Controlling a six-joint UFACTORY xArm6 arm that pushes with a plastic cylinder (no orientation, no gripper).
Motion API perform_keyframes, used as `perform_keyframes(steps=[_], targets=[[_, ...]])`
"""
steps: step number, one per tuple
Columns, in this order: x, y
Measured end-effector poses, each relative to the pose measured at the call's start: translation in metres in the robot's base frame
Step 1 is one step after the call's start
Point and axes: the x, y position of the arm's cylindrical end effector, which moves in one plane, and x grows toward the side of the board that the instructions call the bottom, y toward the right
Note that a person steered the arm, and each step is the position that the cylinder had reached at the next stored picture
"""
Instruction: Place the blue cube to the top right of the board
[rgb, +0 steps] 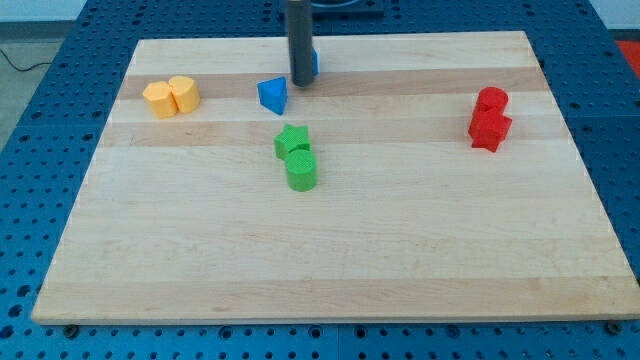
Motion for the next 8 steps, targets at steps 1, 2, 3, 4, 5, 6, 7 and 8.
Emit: perform_keyframes(steps=[1, 2, 3, 4, 5, 6, 7, 8], targets=[[0.0, -0.038], [-0.02, -0.038], [-0.048, 0.013], [-0.05, 0.079], [-0.05, 0.077], [-0.038, 0.053], [-0.033, 0.083], [-0.038, 0.145]])
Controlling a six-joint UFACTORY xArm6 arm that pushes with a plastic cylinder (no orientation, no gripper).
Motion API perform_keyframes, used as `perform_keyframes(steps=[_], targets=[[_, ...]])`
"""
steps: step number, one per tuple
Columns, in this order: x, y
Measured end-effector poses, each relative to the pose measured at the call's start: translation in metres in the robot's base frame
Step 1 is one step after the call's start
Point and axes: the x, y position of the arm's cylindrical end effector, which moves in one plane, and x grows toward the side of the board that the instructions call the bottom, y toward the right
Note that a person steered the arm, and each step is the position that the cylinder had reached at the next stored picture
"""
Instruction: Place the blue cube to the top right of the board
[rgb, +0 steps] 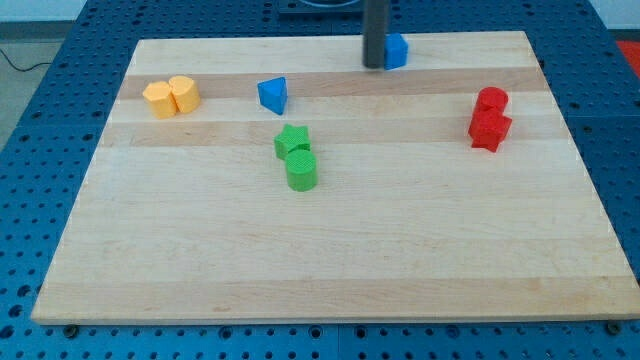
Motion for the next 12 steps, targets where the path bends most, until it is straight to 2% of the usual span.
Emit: perform_keyframes(steps=[1, 2, 3, 6, 8, 10, 12], targets=[[-0.002, 0.023], [-0.006, -0.025], [-0.034, -0.031], [-0.041, 0.065], [-0.025, -0.002], [-0.001, 0.033], [-0.013, 0.076]])
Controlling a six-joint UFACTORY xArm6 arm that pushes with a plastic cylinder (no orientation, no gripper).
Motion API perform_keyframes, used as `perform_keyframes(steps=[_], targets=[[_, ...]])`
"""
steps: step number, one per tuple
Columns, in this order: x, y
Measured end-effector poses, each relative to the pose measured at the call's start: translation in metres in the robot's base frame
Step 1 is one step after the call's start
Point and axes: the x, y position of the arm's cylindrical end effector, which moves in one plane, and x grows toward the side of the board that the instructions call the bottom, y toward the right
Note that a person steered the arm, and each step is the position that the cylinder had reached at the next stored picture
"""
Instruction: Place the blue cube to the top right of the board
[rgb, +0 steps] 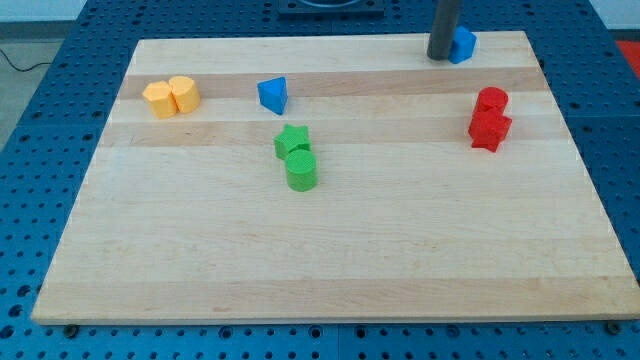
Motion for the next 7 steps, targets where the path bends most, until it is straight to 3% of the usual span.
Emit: perform_keyframes(steps=[6, 7], targets=[[-0.005, 0.023], [0.04, 0.016]])
